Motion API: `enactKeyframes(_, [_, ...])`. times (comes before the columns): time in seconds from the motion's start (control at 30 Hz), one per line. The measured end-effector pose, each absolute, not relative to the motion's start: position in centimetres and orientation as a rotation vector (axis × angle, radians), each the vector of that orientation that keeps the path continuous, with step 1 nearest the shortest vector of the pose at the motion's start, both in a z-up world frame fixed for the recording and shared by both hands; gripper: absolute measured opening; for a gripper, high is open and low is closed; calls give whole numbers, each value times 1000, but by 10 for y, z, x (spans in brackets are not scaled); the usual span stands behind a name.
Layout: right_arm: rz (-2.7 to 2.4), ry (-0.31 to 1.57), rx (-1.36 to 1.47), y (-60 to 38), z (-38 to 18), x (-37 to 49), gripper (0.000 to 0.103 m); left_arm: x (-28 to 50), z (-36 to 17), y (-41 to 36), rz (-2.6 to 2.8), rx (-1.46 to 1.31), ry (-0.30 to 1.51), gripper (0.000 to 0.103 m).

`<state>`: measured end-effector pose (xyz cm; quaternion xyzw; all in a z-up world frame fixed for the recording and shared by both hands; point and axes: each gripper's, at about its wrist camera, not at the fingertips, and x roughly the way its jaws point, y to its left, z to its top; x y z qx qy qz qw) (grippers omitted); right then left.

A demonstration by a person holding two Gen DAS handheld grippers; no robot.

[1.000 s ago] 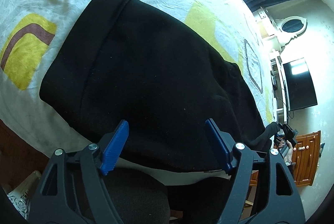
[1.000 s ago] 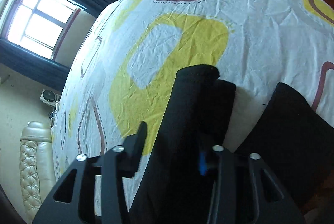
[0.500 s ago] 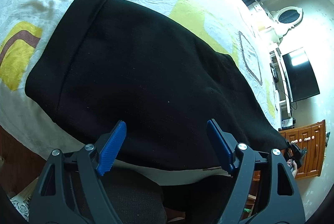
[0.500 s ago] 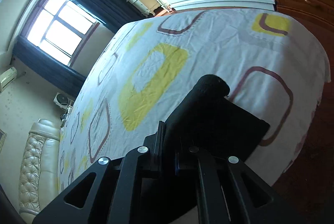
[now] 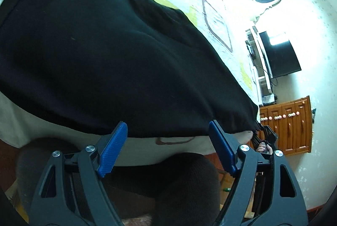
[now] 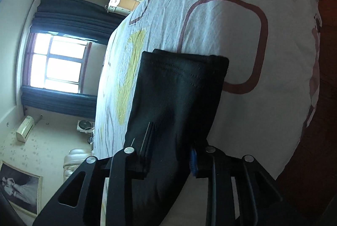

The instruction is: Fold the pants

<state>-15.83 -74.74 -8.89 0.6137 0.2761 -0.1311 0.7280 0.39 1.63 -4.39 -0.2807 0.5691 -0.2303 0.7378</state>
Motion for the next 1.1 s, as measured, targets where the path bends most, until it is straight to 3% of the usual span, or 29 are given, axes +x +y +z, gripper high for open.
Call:
enactKeyframes(0.33, [-112,695,1376,-679,-99,-143,36,9,-46,-35,-577,-534,1245,78])
enactKeyframes(0.37, [-122,704,1342,-676,-96,-142,33,8,-44,-37,-575,-528,1246,78])
enactKeyframes(0.43, [-152,745,1230,-670,-87,-138,8,3,-46,-33,-568,-519,1248,78])
enactKeyframes(0.67, [-167,683,1309,-702,-106,-148,6,4,-52,-30,-599,-499,1256,78])
enactKeyframes(0.77, [-191,689,1290,-715,-99,-157,20,4,-48,-34,-619,-469,1248,78])
enactKeyframes(0.8, [-251,706,1246,-721,-92,-162,35,3,-46,-35,-624,-454,1243,78])
enactKeyframes(0.97, [-428,688,1027,-748,-52,-179,37,0,-31,-39,-622,-389,1198,78])
enactKeyframes(1.03, [-421,679,962,-760,-38,-167,57,2,-25,-34,-614,-384,1178,78])
enactKeyframes(1.1, [-384,678,910,-773,-27,-149,57,6,-18,-28,-600,-378,1153,78])
